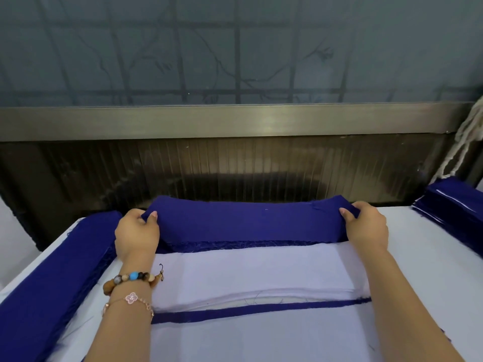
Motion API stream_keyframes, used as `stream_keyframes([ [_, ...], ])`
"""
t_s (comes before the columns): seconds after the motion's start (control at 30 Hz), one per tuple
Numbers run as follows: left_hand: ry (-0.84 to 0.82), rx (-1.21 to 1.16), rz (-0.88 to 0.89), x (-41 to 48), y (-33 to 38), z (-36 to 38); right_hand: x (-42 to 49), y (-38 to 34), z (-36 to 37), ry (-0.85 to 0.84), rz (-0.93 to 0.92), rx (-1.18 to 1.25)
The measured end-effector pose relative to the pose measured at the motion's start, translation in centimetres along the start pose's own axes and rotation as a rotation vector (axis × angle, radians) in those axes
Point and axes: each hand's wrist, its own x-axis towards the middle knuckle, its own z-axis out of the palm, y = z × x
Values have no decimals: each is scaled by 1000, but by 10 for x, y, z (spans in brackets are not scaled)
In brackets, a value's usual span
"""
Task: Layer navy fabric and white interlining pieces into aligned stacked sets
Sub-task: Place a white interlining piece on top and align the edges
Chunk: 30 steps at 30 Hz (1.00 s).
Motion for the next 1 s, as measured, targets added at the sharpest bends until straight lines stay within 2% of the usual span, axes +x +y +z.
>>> stream_keyframes([
  [0.2, -55, -170, -69, 0, 8, 1, 1, -2, -15, 32, 34, 57],
  [0.4, -109, -134, 3, -8, 14, -17, -12, 4, -39, -28, -57, -65],
  [0.57, -187, -193, 48, -29, 13, -51, -29, 13, -75, -42, -94, -89],
  [0.8, -242, -185, 26, -84, -20, -103, -76, 41, -102, -160, -83, -103],
  [1.0, -240, -166, -5, -121, -45, -131, -117, 64, -112, -188, -64, -79],
])
